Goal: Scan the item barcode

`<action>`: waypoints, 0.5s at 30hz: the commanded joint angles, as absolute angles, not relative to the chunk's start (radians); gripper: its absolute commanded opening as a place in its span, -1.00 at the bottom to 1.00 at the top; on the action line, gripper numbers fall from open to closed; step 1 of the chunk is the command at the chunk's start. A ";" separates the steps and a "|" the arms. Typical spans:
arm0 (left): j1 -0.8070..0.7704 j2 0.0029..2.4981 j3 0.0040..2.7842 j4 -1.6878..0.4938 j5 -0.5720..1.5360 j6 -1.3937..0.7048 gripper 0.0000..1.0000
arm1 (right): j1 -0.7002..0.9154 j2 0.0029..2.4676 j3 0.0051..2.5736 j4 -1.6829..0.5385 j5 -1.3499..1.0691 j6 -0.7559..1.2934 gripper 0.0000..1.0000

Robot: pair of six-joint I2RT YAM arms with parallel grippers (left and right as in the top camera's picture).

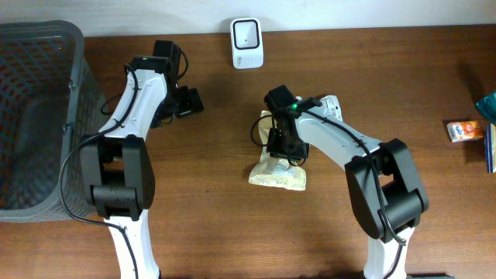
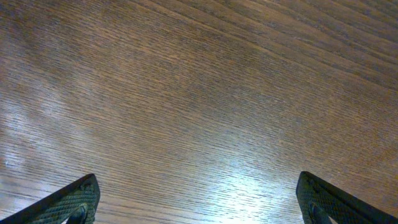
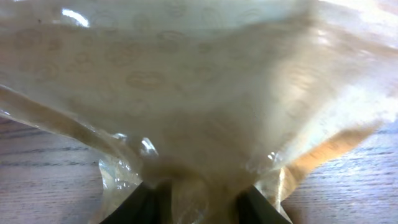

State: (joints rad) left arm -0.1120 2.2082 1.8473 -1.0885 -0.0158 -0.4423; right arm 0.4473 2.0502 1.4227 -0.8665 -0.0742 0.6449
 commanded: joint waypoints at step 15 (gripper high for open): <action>-0.115 2.178 1.843 -1.090 -0.023 -0.440 0.98 | 0.437 2.088 1.535 -0.916 -0.031 0.575 -0.92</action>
State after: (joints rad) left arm -0.1120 2.2082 1.8473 -1.0885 -0.0158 -0.4423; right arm 0.4412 2.0678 1.5223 -0.9123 -0.0631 0.5846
